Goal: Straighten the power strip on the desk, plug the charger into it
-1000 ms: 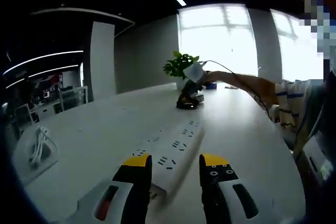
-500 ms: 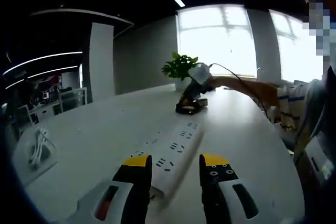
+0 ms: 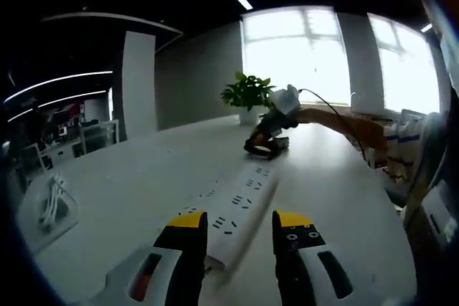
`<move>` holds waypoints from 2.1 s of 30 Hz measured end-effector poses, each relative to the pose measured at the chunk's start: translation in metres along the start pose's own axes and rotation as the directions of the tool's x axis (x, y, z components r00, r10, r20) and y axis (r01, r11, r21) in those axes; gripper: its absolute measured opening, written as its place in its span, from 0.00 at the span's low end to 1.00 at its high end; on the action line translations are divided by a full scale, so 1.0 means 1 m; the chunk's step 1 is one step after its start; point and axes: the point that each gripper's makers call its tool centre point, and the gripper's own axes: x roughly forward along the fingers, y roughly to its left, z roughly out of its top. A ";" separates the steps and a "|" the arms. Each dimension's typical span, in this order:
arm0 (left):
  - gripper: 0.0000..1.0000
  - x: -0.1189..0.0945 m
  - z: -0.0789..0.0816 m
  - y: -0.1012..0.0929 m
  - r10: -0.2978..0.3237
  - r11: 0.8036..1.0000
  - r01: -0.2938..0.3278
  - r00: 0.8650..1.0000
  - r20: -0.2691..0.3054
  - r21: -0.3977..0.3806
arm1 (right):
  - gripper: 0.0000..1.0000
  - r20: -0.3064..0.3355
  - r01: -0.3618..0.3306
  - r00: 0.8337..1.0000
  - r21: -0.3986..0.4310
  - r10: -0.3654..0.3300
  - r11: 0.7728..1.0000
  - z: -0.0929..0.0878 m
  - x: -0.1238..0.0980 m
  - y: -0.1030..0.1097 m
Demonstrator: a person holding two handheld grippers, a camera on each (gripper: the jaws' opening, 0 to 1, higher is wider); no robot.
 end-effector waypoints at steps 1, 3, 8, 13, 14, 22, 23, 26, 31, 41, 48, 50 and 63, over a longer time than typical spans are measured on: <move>0.37 0.000 0.001 0.001 0.000 1.000 0.000 1.000 0.001 0.000 | 0.06 0.011 0.009 1.000 0.012 -0.009 1.000 0.001 -0.001 0.000; 0.37 0.000 0.001 0.001 0.002 1.000 -0.002 1.000 0.004 0.002 | 0.06 0.038 0.003 0.999 0.031 -0.004 1.000 0.003 -0.004 0.001; 0.37 0.001 0.001 0.003 0.003 1.000 -0.003 1.000 0.006 0.002 | 0.06 0.087 0.013 0.996 0.064 -0.019 0.998 0.008 -0.012 0.003; 0.37 0.001 0.000 0.002 0.002 1.000 -0.002 1.000 0.005 0.006 | 0.06 0.124 0.015 0.992 0.121 -0.030 0.993 0.012 -0.021 0.003; 0.37 0.001 0.000 0.002 0.002 1.000 -0.002 1.000 0.004 0.009 | 0.06 0.127 0.020 0.991 0.127 -0.036 0.992 0.012 -0.022 0.003; 0.37 0.002 0.000 0.001 -0.004 1.000 0.004 1.000 0.002 0.014 | 0.06 0.218 0.013 0.975 0.171 -0.051 0.985 0.025 -0.038 0.010; 0.37 0.002 -0.001 0.000 -0.005 1.000 0.005 1.000 0.001 0.015 | 0.06 0.231 0.011 0.972 0.181 -0.054 0.983 0.026 -0.041 0.009; 0.37 0.002 -0.001 -0.001 -0.008 1.000 0.008 1.000 0.000 0.017 | 0.06 0.276 0.006 0.959 0.216 -0.067 0.976 0.031 -0.049 0.008; 0.37 0.002 -0.001 -0.004 -0.018 1.000 0.018 1.000 0.001 0.016 | 0.06 0.346 -0.009 0.934 0.256 -0.083 0.967 0.040 -0.062 0.011; 0.38 0.002 -0.002 -0.007 -0.023 1.000 0.023 1.000 -0.004 0.018 | 0.06 0.466 -0.063 0.880 0.301 -0.089 0.951 0.055 -0.080 0.019; 0.38 0.002 -0.002 -0.008 -0.025 1.000 0.025 1.000 -0.005 0.019 | 0.05 0.576 -0.151 0.812 0.365 -0.096 0.919 0.073 -0.090 0.023; 0.38 0.002 -0.002 -0.008 -0.024 1.000 0.024 1.000 -0.005 0.018 | 0.05 0.584 -0.158 0.806 0.368 -0.096 0.916 0.076 -0.090 0.026; 0.38 0.002 -0.002 -0.009 -0.026 0.999 0.026 1.000 -0.007 0.021 | 0.05 0.659 -0.217 0.749 0.329 -0.060 0.919 0.108 -0.096 0.050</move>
